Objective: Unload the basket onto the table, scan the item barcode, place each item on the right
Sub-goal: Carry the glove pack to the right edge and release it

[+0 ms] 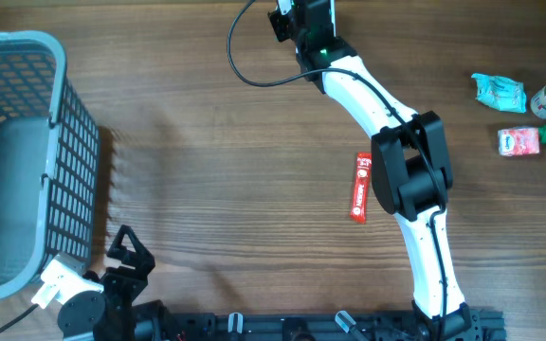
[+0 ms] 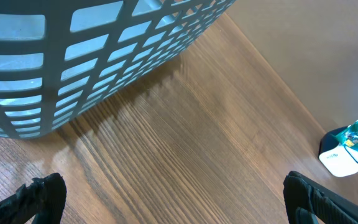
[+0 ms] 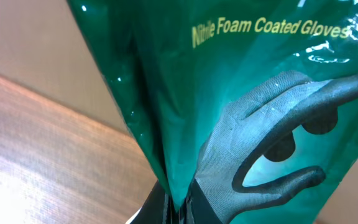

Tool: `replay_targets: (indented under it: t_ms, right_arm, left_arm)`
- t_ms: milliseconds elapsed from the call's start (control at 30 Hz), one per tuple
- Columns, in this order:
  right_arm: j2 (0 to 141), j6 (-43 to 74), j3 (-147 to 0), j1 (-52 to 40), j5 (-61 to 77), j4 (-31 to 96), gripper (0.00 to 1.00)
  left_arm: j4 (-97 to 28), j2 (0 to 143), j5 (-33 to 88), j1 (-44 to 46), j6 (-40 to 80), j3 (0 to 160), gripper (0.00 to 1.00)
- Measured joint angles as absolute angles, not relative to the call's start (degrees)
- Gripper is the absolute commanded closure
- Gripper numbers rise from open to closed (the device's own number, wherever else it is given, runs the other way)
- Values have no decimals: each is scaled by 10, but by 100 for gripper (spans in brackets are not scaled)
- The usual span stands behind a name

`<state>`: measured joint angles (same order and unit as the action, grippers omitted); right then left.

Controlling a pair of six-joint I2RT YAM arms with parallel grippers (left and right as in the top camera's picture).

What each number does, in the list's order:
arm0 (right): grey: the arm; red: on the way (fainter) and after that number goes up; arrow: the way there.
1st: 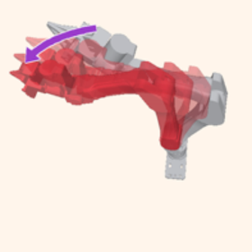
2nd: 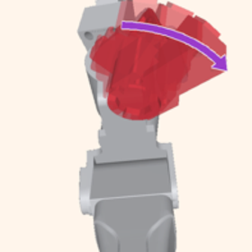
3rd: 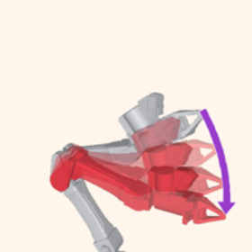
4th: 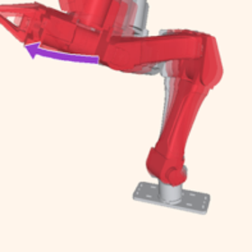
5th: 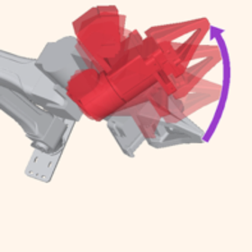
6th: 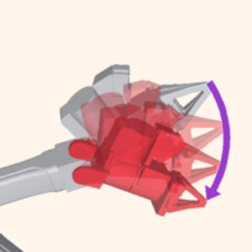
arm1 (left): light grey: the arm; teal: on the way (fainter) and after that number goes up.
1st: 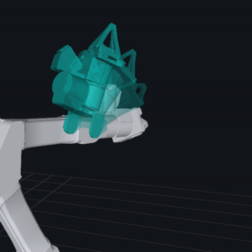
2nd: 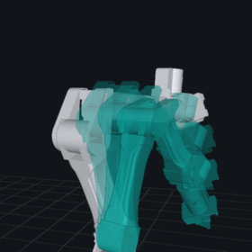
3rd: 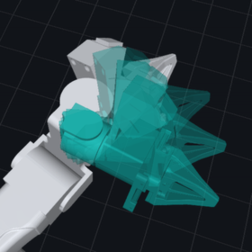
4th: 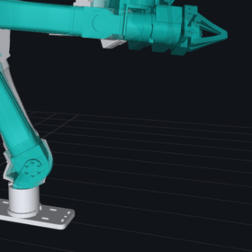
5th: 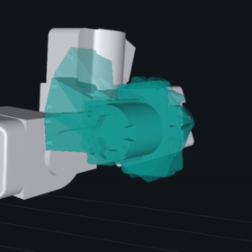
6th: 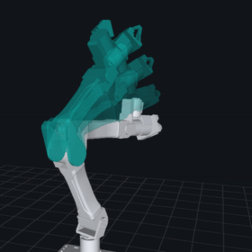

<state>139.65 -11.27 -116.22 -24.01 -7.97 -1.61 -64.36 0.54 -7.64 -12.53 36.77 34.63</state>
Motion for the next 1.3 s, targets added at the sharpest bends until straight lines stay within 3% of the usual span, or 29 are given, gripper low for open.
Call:
replay_targets:
  t_ms: [433,967,1000,1033,1067,1100,1133,1300]
  right_arm:
    - [1270,36,-1165,-195,-140,373,96]
    - [1357,84,-1108,99,-102,403,96]
    - [1357,88,-1108,130,-94,407,86]
    - [1356,90,-1108,141,-90,408,68]
    - [1356,88,-1108,156,-82,410,25]
    - [1356,90,-1108,166,-73,412,8]
    - [1356,91,-1108,175,-64,413,0]
    - [1322,92,-1111,190,25,422,0]
  left_arm:
    - [-644,5,-76,-125,368,347,0]
    - [-644,5,-76,-125,368,346,0]
    - [-644,5,-76,-125,368,347,0]
    - [-644,5,-76,-125,368,346,0]
    - [-644,5,-76,-125,368,346,0]
    - [-644,5,-76,-125,368,347,0]
    - [-644,5,-76,-125,368,346,0]
    - [-644,5,-76,-125,368,347,0]
